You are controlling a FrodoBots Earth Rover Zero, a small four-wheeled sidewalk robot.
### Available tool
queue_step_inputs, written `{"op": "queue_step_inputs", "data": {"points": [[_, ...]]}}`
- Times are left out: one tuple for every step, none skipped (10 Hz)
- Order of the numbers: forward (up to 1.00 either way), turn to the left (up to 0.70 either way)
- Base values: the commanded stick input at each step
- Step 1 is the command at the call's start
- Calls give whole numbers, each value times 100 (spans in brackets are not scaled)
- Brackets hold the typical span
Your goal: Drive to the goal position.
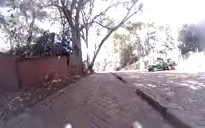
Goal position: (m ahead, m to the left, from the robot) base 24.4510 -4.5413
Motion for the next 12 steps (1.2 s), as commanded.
{"op": "queue_step_inputs", "data": {"points": [[70, 0], [70, 0], [70, 0], [70, 0], [70, 0], [70, 0], [70, 0], [70, -7], [70, -14], [70, -23], [70, -32], [70, 0]]}}
